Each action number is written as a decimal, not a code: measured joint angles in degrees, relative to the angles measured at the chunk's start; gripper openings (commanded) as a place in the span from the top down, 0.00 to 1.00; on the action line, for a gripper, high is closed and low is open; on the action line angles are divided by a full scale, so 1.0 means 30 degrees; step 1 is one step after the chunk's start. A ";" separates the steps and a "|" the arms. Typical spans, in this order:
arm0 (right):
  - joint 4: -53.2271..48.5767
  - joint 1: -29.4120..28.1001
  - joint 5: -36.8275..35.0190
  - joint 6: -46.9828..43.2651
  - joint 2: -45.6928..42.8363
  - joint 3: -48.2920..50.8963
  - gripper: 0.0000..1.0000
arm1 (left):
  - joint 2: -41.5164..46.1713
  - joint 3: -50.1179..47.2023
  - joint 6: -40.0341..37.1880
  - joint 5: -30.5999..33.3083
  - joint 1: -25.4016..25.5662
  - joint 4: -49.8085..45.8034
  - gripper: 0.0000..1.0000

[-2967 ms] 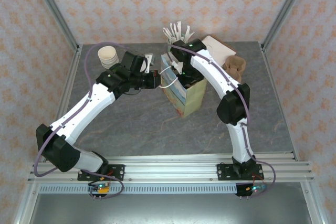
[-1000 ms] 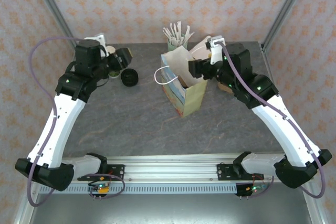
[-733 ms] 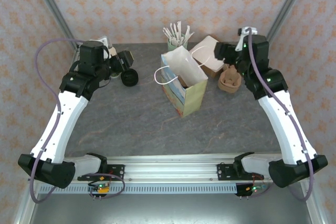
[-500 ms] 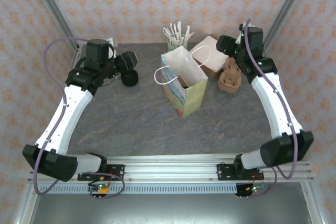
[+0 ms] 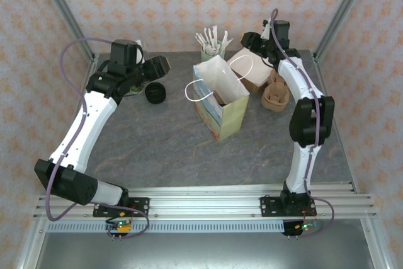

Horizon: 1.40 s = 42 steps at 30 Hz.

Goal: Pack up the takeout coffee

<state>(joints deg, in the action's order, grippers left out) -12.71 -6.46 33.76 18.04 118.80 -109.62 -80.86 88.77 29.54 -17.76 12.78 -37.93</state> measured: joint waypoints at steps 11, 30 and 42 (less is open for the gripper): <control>-0.0299 -0.0226 0.2579 0.0590 0.4670 -0.5661 0.48 | -0.0787 0.0510 0.0058 0.0000 0.0109 -0.0692 0.32; -0.2499 -0.1188 0.2790 -0.0255 0.5938 -0.7570 0.70 | -0.1217 0.0510 -0.0015 -0.0095 0.0124 -0.0874 0.32; -0.2863 -0.1151 0.2339 -0.0291 0.6586 -0.8823 0.78 | -0.1319 0.0510 -0.0015 -0.0372 0.0124 -0.0874 0.33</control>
<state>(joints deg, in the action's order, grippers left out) -21.30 -9.91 40.77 17.17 138.56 -136.09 -84.82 90.30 29.50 -18.87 13.15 -40.56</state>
